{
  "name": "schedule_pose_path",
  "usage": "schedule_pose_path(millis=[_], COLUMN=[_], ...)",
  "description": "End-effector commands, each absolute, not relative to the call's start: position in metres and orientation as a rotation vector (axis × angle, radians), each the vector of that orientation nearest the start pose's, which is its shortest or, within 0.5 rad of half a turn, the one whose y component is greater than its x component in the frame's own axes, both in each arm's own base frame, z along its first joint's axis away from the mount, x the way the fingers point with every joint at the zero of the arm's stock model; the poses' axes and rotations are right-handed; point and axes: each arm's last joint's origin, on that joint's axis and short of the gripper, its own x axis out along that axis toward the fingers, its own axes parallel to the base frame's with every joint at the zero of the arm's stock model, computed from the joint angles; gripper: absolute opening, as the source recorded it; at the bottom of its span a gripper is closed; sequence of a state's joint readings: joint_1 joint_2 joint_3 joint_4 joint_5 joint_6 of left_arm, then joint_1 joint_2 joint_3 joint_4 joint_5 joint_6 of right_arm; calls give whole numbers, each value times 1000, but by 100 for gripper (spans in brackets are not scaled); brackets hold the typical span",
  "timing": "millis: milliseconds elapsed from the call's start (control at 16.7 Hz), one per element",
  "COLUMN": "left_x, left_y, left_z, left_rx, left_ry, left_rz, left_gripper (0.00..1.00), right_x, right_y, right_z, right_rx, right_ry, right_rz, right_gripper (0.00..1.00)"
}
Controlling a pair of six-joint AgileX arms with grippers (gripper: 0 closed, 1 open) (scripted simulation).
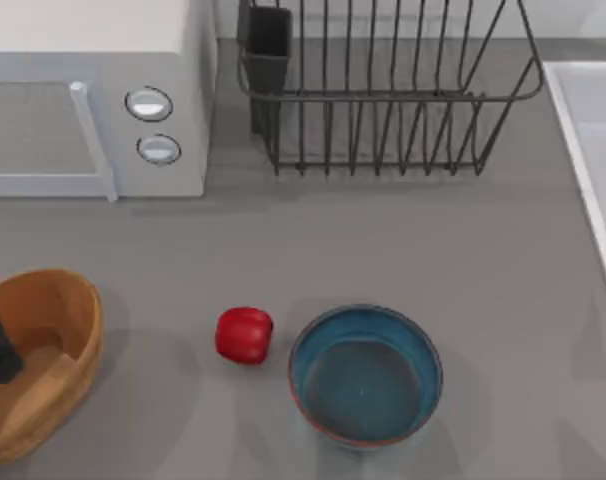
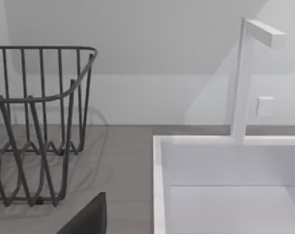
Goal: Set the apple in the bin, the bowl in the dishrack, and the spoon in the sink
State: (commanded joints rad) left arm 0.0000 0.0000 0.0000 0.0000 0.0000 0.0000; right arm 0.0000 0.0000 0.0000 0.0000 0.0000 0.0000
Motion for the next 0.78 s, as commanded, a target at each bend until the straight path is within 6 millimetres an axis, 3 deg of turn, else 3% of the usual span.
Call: schedule_pose_path(millis=[360, 600, 780], left_x=[108, 119, 139], left_y=[-5, -13, -25], left_z=[172, 200, 224], left_rx=[-21, -64, -92], left_ry=[79, 266, 459], left_rz=[-33, -97, -148], left_gripper=[100, 100, 100], right_x=[106, 106, 106], right_y=[-1, -1, -1], right_z=[160, 160, 160], right_rx=[0, 0, 0], right_ry=[0, 0, 0], right_rz=[0, 0, 0], right_gripper=[100, 100, 100])
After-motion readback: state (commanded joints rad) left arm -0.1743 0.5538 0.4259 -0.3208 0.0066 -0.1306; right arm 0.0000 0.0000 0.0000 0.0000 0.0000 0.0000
